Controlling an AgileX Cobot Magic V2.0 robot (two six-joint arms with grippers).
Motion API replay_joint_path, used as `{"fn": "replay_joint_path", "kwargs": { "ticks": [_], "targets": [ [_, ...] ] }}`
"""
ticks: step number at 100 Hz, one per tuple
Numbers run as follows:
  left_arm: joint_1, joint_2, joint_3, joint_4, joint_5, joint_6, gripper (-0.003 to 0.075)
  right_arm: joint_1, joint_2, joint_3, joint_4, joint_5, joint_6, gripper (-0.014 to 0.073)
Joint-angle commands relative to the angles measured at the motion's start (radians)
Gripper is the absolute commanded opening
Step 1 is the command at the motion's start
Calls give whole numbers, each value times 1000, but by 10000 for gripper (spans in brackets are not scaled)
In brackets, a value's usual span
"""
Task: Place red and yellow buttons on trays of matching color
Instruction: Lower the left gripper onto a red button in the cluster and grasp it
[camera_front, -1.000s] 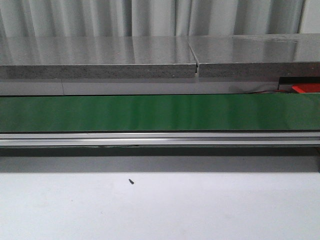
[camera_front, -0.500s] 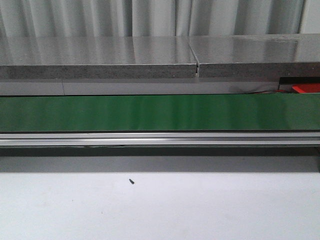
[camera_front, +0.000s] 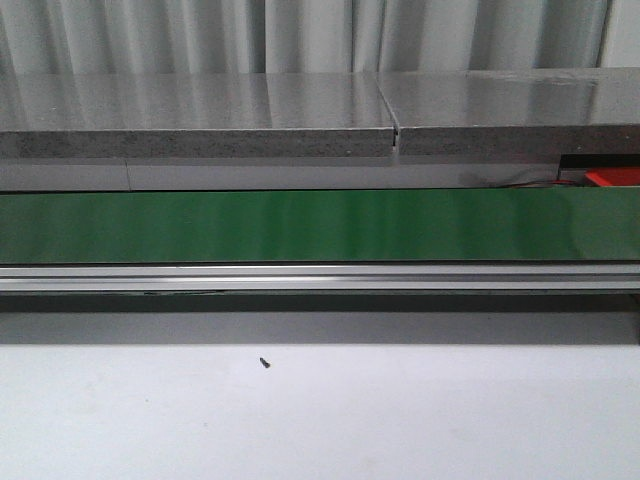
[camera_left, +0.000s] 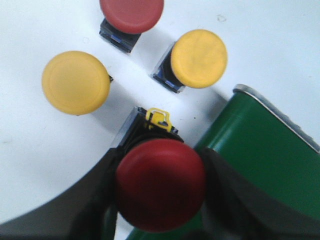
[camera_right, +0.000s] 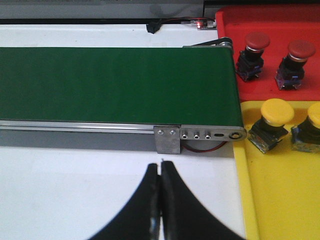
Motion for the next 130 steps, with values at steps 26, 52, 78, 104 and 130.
{"fn": "replay_joint_path", "kwargs": {
  "ticks": [26, 52, 78, 104, 130],
  "targets": [
    [-36, -321, 168, -8, -63, 36, 52, 0, 2, -24, 5, -66, 0, -67],
    [-104, -303, 172, -18, -25, 36, 53, 0, 2, -24, 5, -66, 0, -67],
    [-151, -229, 172, -42, -43, 36, 57, 0, 2, -24, 5, -66, 0, -67],
    [-157, -195, 172, -113, -40, 104, 349, 0, 2, -24, 5, -66, 0, -67],
    [-157, -220, 166, -164, -76, 107, 569, 0, 2, -24, 5, -66, 0, -67]
  ]
}}
